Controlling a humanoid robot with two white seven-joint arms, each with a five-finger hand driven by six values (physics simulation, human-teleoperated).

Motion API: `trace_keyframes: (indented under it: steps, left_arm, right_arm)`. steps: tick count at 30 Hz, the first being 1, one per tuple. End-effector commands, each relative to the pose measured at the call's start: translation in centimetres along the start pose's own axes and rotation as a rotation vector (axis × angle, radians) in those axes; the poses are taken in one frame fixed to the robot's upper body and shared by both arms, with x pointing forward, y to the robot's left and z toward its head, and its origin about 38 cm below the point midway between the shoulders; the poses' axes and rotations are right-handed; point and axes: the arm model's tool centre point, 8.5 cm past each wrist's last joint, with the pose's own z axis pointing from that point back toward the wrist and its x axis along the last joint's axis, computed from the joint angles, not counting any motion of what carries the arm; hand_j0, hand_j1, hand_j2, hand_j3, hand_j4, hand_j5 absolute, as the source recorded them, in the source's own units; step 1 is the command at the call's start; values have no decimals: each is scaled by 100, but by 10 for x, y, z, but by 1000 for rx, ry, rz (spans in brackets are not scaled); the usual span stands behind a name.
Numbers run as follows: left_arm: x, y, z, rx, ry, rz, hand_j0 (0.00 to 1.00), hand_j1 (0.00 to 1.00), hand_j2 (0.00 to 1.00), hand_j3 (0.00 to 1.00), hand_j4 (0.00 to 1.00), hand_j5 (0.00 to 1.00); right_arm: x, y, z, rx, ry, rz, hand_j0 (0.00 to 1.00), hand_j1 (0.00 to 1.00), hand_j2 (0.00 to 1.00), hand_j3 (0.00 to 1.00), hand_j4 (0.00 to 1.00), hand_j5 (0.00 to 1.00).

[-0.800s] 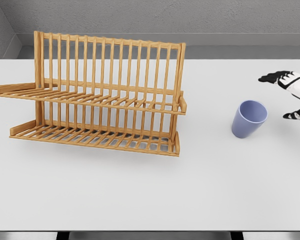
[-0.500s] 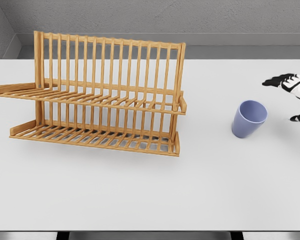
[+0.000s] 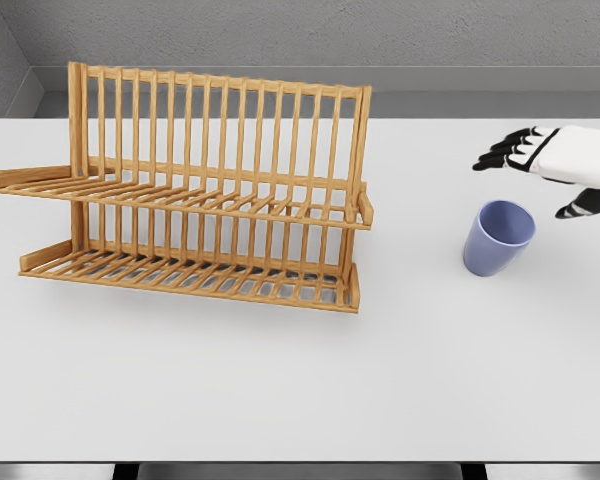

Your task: Right arm put cup on second shelf

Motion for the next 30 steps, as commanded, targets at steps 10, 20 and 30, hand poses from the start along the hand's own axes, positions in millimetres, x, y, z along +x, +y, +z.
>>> trace_keyframes:
  steps: [10,20,30]
  left_arm:
    - [0,0,0,0,0,0,100,100,100,100,100,100]
    - [0,0,0,0,0,0,100,100,100,100,100,100]
    - [0,0,0,0,0,0,100,100,100,100,100,100]
  right_arm:
    - [10,42,-25,113,-52,-53,100,100,100,100,100,100]
    - [5,45,-40,106,-58,-81,100,100,100,100,100,100]
    - [0,57,-41,135,-44,-108,92,92,92,92,92,92]
